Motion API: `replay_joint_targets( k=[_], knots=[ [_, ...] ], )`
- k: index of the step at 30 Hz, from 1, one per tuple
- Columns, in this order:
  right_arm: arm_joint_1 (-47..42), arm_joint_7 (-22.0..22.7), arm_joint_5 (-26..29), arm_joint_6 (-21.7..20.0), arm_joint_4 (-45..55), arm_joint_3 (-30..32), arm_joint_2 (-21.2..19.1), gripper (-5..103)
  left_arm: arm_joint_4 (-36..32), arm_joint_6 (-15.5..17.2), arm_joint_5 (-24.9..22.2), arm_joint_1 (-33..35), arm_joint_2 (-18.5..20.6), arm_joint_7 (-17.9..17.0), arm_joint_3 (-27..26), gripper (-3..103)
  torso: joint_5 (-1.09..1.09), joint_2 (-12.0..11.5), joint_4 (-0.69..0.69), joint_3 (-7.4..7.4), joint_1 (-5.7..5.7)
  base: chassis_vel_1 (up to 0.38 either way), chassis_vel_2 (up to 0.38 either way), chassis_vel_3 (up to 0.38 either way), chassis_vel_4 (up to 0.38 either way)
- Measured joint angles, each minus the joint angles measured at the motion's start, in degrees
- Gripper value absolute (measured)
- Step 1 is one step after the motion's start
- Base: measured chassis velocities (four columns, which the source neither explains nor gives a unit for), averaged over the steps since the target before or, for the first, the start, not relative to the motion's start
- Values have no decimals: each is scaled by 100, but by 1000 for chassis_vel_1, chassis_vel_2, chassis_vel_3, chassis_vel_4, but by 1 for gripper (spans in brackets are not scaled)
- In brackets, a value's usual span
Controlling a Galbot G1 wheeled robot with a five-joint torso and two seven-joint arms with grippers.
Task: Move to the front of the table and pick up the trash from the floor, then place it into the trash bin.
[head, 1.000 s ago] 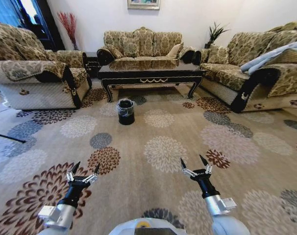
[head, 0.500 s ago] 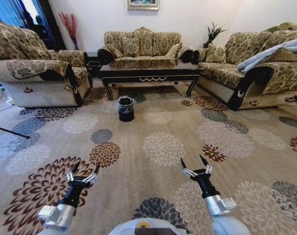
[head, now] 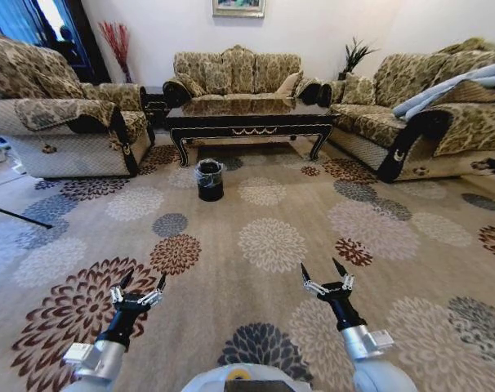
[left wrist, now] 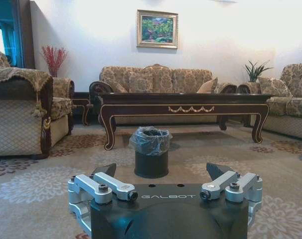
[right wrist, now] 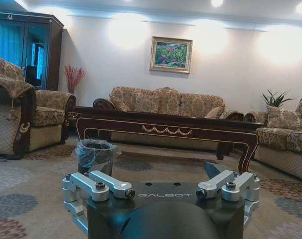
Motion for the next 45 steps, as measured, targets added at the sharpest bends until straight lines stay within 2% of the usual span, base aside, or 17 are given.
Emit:
replay_joint_targets(
  k=[11,29,45],
  knots=[
    [3,0,0,0,0,0,0,100,0,0,0,-2,0,0,0,100,0,1,-1,4,1,11,-11,-2,5],
    [2,0,0,0,0,0,0,100,0,0,0,-1,0,0,0,100,0,456,-1,413,37,0,0,0,0],
    [2,0,0,0,0,0,0,100,0,0,0,-1,0,0,0,100,0,741,-1,642,89,-10,-10,7,6]
  ],
)
